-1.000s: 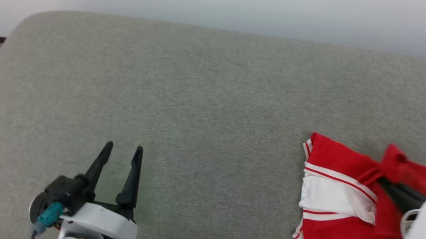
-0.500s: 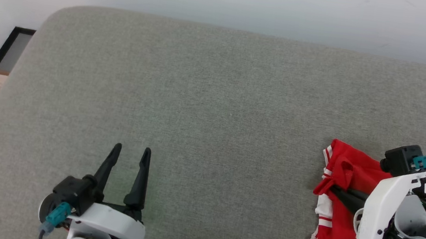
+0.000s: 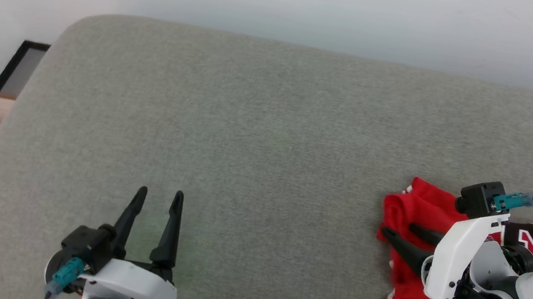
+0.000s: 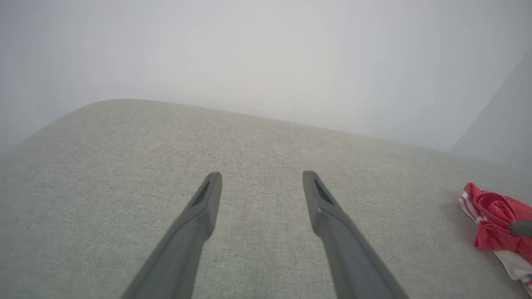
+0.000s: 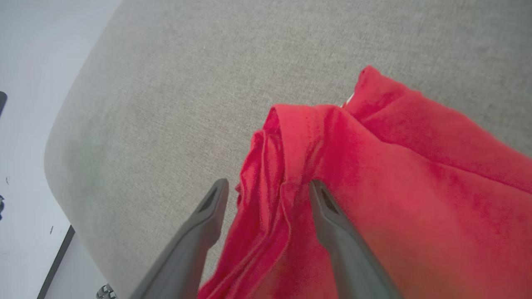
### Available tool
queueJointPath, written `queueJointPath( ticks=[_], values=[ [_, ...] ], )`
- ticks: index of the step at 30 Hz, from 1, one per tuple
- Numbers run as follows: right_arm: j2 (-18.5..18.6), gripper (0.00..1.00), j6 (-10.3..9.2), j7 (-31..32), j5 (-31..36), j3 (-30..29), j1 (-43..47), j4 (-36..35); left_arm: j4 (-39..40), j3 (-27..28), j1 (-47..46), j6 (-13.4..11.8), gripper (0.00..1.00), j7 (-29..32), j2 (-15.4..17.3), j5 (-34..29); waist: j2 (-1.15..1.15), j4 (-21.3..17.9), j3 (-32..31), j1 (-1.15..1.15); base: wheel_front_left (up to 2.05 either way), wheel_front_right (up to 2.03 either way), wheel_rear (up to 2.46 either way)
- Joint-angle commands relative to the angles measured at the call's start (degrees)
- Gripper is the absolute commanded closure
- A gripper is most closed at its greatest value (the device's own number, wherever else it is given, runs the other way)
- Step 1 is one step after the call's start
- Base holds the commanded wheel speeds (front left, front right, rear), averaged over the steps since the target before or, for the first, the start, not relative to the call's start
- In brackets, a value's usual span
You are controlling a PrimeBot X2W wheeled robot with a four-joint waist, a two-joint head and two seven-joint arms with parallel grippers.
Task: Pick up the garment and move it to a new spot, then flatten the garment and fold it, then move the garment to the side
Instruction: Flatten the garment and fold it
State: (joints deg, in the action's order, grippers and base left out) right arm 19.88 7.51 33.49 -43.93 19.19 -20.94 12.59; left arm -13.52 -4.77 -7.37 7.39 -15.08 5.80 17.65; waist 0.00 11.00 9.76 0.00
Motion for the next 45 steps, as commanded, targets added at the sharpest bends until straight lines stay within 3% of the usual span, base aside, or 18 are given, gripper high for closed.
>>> queueJointPath(
  ticks=[1, 9, 18, 26, 31, 37, 45],
  values=[
    [0.35, 0.0, -0.04, -0.31, -0.73, 0.41, -0.62, -0.1, 0.0, 0.09, 0.47, 0.12, 0.0, -0.05, 0.24, 0.25, 0.0, -1.12, -0.7, 0.0, 0.0, 0.0, 0.0],
    [3.97, 0.0, -0.04, -5.76, -5.53, 3.27, -1.56, -2.82, -0.6, -0.79, 0.76, 0.12, 0.0, -0.05, 1.5, 1.37, 0.0, -5.82, -1.86, 0.0, 0.0, 0.0, 0.0],
    [10.0, 0.0, -0.04, -22.18, -4.42, 6.77, -2.64, 3.62, -2.35, -2.13, -0.09, 0.12, 0.0, -0.05, 2.54, 2.65, 0.0, -10.61, -1.98, 0.0, 0.0, 0.0, 0.0],
    [8.29, 0.0, -0.04, -38.82, 0.64, 8.26, -4.21, 13.77, -2.84, -0.07, 2.45, 0.12, 0.0, -0.05, 2.81, 1.73, 0.0, -14.53, -4.28, 0.0, 0.0, 0.0, 0.0],
    [6.02, 0.0, -0.04, -45.49, 2.2, 7.49, -4.13, 18.41, -1.99, 2.8, 4.58, 0.12, 0.0, -0.05, 2.83, -0.23, 0.0, -16.41, -6.28, 0.0, 0.0, 0.0, 0.0],
    [4.75, 0.0, -0.04, -48.18, 3.54, 6.1, -1.37, 19.2, 0.92, 5.11, 7.95, 0.12, 0.0, -0.05, 2.55, -2.63, 0.0, -17.29, -8.61, 0.0, 0.0, 0.0, 0.0],
    [4.48, 0.0, -0.04, -48.69, 4.25, 0.38, 4.31, 14.28, 5.32, 6.95, 12.62, 0.13, 0.0, -0.05, 1.12, -5.14, 0.0, -16.09, -10.23, 0.0, 0.0, 0.0, 0.0]
  ],
)
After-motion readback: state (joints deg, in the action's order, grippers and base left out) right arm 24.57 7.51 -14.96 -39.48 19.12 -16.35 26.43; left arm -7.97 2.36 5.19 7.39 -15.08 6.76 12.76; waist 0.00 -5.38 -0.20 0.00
